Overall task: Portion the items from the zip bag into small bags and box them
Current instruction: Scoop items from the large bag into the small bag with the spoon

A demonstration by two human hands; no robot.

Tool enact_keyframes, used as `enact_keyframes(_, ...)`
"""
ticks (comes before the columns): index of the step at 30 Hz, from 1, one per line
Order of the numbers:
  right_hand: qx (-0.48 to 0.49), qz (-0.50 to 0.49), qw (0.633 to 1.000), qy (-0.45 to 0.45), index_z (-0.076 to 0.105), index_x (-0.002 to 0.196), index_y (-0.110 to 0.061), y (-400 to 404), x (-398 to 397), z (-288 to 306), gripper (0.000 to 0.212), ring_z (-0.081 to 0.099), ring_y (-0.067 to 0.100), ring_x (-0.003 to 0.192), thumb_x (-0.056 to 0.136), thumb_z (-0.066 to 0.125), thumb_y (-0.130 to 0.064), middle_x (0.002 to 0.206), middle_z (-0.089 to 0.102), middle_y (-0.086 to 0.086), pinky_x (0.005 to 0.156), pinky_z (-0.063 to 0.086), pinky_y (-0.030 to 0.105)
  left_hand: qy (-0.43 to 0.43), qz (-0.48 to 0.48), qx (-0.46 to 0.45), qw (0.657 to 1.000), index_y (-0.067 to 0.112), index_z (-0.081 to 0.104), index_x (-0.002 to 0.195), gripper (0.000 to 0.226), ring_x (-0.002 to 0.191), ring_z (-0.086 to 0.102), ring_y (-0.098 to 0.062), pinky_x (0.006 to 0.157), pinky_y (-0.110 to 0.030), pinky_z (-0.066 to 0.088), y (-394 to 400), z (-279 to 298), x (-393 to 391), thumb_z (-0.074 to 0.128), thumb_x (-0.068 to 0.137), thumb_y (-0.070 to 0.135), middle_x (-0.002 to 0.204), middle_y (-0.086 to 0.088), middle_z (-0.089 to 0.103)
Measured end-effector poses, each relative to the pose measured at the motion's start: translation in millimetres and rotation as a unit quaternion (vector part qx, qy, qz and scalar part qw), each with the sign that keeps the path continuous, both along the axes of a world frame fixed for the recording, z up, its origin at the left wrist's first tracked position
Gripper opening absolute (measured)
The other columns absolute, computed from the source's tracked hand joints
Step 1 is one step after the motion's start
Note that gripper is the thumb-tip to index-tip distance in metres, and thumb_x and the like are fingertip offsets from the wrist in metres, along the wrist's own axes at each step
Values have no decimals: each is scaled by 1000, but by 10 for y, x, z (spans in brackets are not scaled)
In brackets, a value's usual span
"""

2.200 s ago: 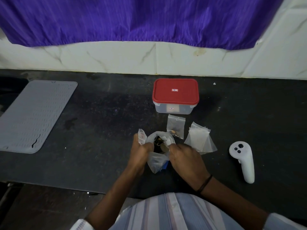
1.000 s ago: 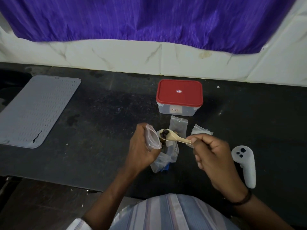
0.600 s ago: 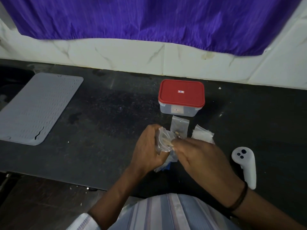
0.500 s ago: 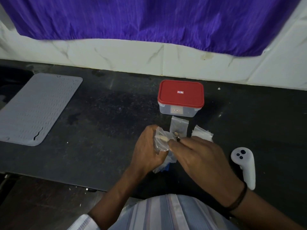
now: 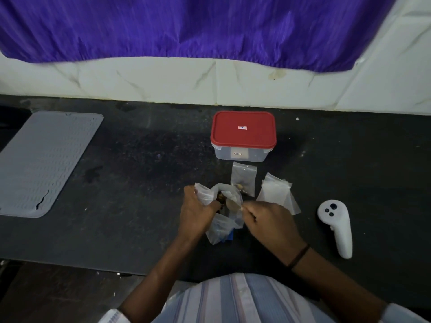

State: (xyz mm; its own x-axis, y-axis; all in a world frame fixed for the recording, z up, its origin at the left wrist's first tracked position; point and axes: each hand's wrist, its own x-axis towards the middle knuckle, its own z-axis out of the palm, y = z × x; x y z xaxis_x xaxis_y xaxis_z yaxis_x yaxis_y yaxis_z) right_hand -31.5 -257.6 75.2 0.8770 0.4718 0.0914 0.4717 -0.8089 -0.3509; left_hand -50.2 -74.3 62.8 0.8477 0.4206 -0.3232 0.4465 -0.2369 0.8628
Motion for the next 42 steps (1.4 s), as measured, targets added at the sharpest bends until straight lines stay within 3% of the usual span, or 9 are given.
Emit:
enact_keyframes(6, -28, 40, 990, -134, 63, 68, -18, 145, -26, -184, 11, 48, 12, 42, 78, 63, -20, 51, 53, -3, 43, 30, 20, -12, 22, -143, 989, 15, 45, 104, 26, 84, 54, -14, 72, -35, 50, -19, -19, 20, 61, 84, 12, 93, -2, 52)
enact_keyframes(10, -15, 5, 997, -73, 61, 67, -19, 203, -21, -284, 15, 47, 9, 42, 78, 72, -20, 52, 54, -5, 42, 28, 20, -25, 11, -204, 979, 14, 46, 98, 36, 78, 57, -11, 66, -30, 52, 2, -18, 27, 55, 64, 14, 88, -1, 53)
enact_keyframes(13, 84, -49, 995, 13, 67, 81, -17, 198, 14, -362, 13, 51, 6, 53, 92, 61, -22, 63, 62, -3, 50, 36, 20, -40, 4, -230, 972, 13, 45, 93, 34, 67, 58, -2, 57, -24, 49, 58, -58, 10, 53, 61, 9, 83, 1, 52)
enact_keyframes(17, 211, -88, 965, 131, 70, 101, -16, 146, 31, -426, 18, 60, -1, 67, 98, 53, -21, 74, 64, -12, 65, 48, 15, -30, 11, -226, 974, 14, 43, 91, 27, 68, 56, -6, 54, -22, 47, 110, -91, 13, 55, 67, 5, 82, -1, 50)
enact_keyframes(22, 330, -159, 902, 228, 69, 104, -21, 93, -32, -480, 18, 58, 5, 55, 98, 52, -21, 63, 61, -4, 56, 48, 19, -7, -5, -164, 986, 14, 42, 105, 32, 85, 55, -16, 66, -33, 52, 90, -45, -1, 59, 80, 4, 96, -4, 51)
enact_keyframes(25, 344, -155, 882, 281, 68, 104, -22, 64, -29, -480, 17, 55, 6, 53, 99, 51, -21, 65, 62, 2, 55, 49, 21, 6, -19, -144, 989, 17, 42, 111, 35, 95, 60, -21, 78, -43, 57, 104, -59, 8, 59, 86, -1, 106, -8, 54)
enact_keyframes(29, 363, -170, 860, 315, 68, 105, -18, 59, -10, -499, 18, 54, 7, 55, 99, 51, -22, 66, 61, 3, 56, 48, 20, 3, -22, -142, 990, 15, 42, 115, 39, 94, 61, -21, 72, -36, 57, 114, -55, 21, 60, 85, -3, 108, -9, 55)
enact_keyframes(39, 315, -186, 903, 227, 68, 96, -24, 138, -32, -499, 15, 58, 4, 56, 98, 53, -24, 65, 62, -3, 56, 49, 19, 0, -49, -118, 992, 21, 43, 112, 40, 95, 60, -24, 76, -42, 57, 213, -69, -29, 63, 78, 12, 110, -12, 54)
enact_keyframes(42, 349, -184, 882, 259, 69, 98, -22, 147, -31, -495, 17, 56, 7, 53, 98, 52, -24, 63, 61, 0, 55, 50, 22, -4, -37, -112, 993, 18, 43, 113, 45, 93, 58, -22, 73, -38, 55, 203, -65, -22, 63, 73, 18, 110, -15, 52)
